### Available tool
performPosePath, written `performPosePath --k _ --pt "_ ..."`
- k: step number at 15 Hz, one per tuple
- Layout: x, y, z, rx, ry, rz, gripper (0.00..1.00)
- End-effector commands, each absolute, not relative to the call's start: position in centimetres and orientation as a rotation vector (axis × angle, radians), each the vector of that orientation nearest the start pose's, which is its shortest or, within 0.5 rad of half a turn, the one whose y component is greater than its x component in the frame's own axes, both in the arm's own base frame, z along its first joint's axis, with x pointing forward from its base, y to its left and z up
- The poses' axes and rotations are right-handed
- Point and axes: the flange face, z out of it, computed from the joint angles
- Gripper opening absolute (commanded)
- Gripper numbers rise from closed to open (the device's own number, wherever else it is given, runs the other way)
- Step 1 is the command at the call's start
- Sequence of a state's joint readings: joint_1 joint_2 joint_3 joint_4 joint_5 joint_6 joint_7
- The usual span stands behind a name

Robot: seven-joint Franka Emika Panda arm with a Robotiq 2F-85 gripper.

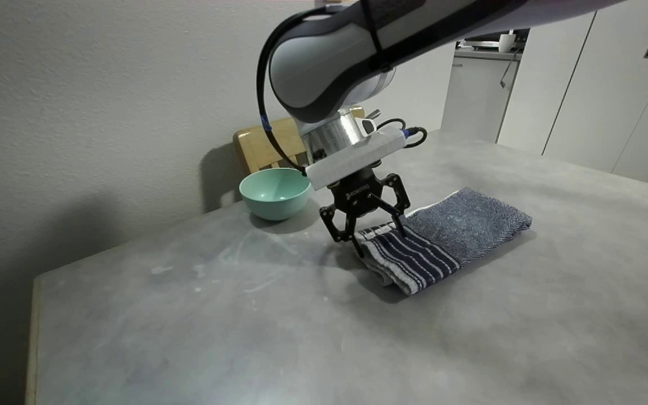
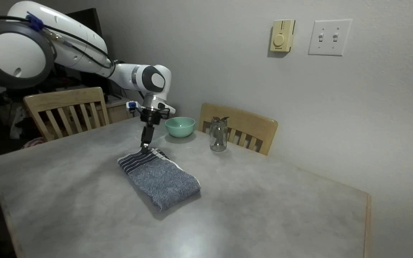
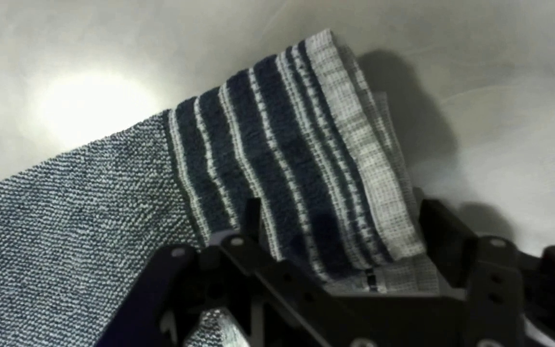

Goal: Unfold the grey towel on the table once.

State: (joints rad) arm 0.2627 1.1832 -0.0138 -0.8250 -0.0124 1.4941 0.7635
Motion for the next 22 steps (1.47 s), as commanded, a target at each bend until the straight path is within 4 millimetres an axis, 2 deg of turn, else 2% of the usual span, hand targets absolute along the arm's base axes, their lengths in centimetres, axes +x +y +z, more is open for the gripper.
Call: performPosePath --k 1,8,11,15,22 --pt "70.5 17.7 15.6 -3.239 0.892 0.773 0.52" --pt "70.4 17.8 15.5 -3.24 0.913 0.783 0.02" --pt "70.5 18.5 15.8 -3.217 0.816 0.777 0.0" --pt "70.9 20.0 17.0 -3.181 0.536 0.747 0.01" --pt "71.9 21.1 19.5 -3.088 0.107 0.659 0.01"
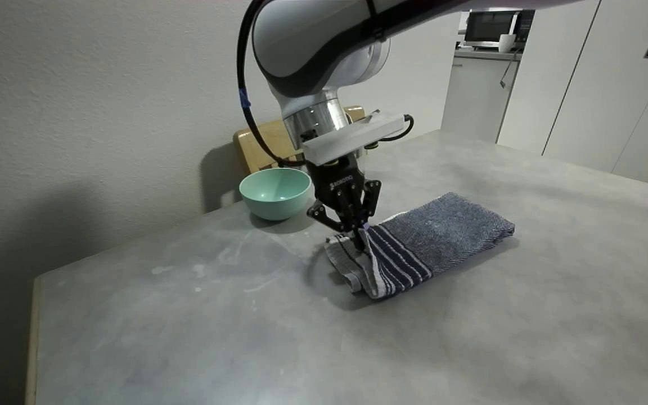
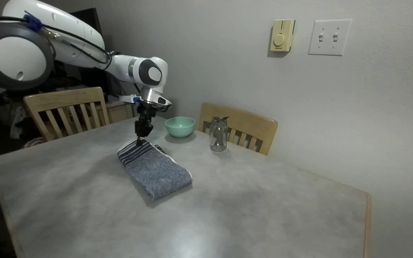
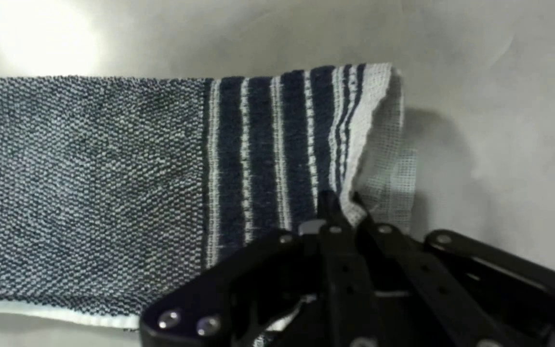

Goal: Unfold the grey towel on the table once.

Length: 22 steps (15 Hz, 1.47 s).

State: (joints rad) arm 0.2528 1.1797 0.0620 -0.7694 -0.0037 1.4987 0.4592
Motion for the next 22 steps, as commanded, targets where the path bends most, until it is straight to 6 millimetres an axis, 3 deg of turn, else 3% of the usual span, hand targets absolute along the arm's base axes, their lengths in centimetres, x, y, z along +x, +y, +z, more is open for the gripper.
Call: performPosePath --k 1,9,14,17,22 --pt "72.1 21.3 19.9 -3.065 0.046 0.641 0.01" --pt "72.8 20.6 22.8 -2.965 -0.201 0.574 0.01" --pt "72.9 18.4 25.1 -2.904 -0.401 0.555 0.01" --pt "72.8 16.0 26.5 -2.817 -0.642 0.53 0.01" --pt "71.4 10.0 28.8 -2.689 -0.907 0.524 0.01"
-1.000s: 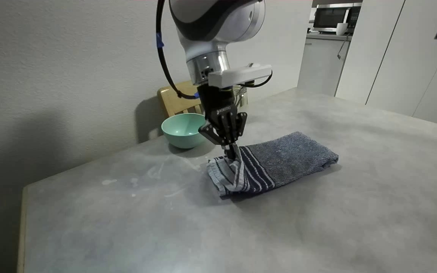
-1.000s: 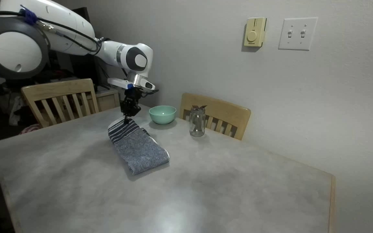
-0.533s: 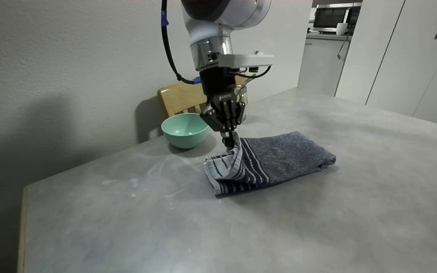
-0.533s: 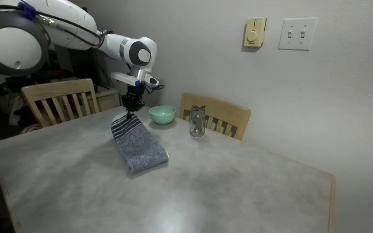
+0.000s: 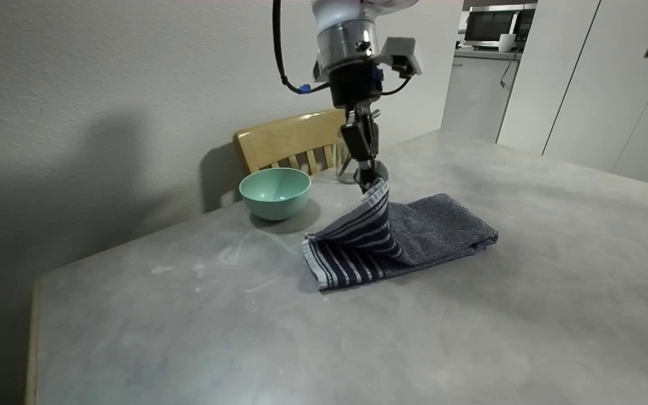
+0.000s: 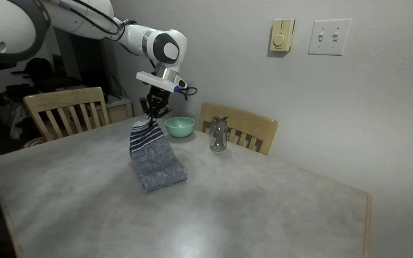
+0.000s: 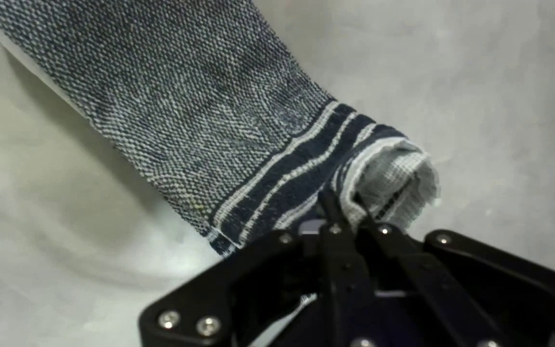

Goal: Unfold the grey towel on the table once.

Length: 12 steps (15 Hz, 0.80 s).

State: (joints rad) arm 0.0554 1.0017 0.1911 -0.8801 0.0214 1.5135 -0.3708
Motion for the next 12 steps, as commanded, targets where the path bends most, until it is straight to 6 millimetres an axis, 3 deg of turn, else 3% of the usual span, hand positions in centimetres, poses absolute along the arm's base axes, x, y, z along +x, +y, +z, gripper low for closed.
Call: performPosePath --k 1,12 --pt "71.0 8.8 29.3 -2.672 -0.935 0.524 0.01" --pt "64.2 -2.2 34.9 -2.762 -0.847 0.446 0.01"
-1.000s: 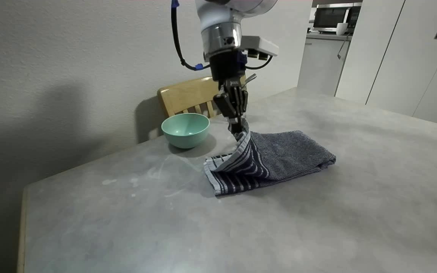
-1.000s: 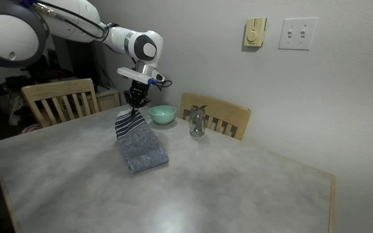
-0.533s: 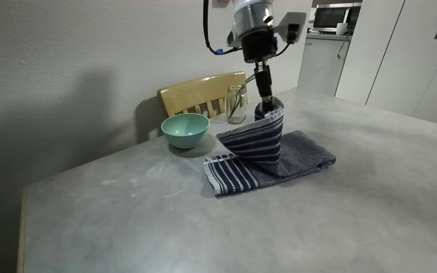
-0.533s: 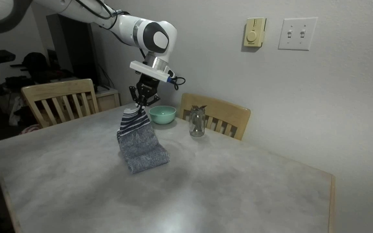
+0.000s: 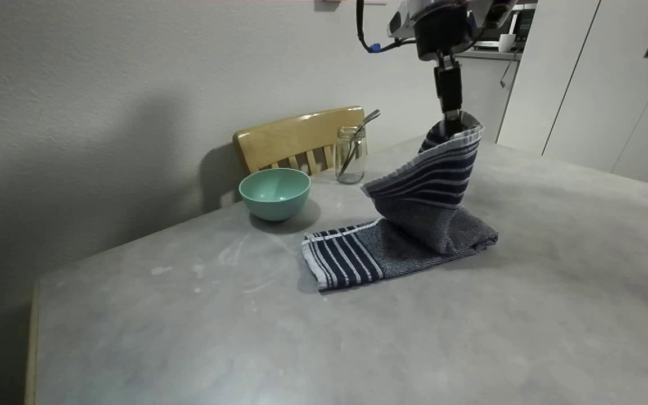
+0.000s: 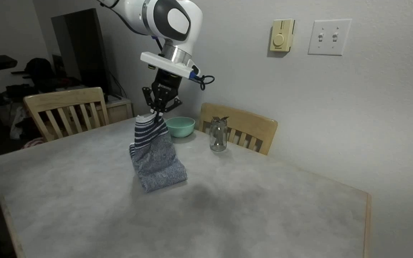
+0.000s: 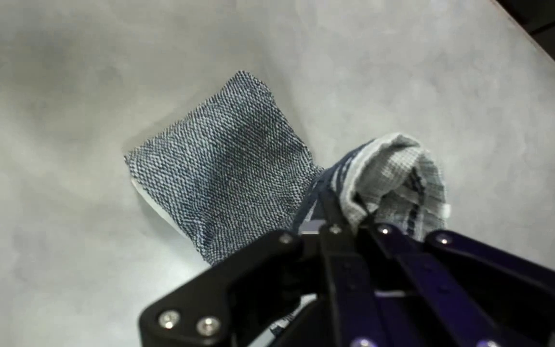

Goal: Unfold the grey towel on the table once.

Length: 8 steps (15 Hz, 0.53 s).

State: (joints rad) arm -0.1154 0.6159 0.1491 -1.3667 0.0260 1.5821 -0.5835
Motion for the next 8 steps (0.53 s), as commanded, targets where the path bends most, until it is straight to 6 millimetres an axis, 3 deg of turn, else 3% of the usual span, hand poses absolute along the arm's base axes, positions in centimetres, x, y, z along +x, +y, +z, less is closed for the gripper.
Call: performPosePath --k 1,4,8 --pt "63.4 -3.7 35.3 -2.778 -0.846 0.426 0.01" --pt "60.7 -9.1 36.2 -2.799 -0.9 0.334 0.01" --pt "56.6 -15.8 35.7 -2.763 -1.016 0.313 0.01"
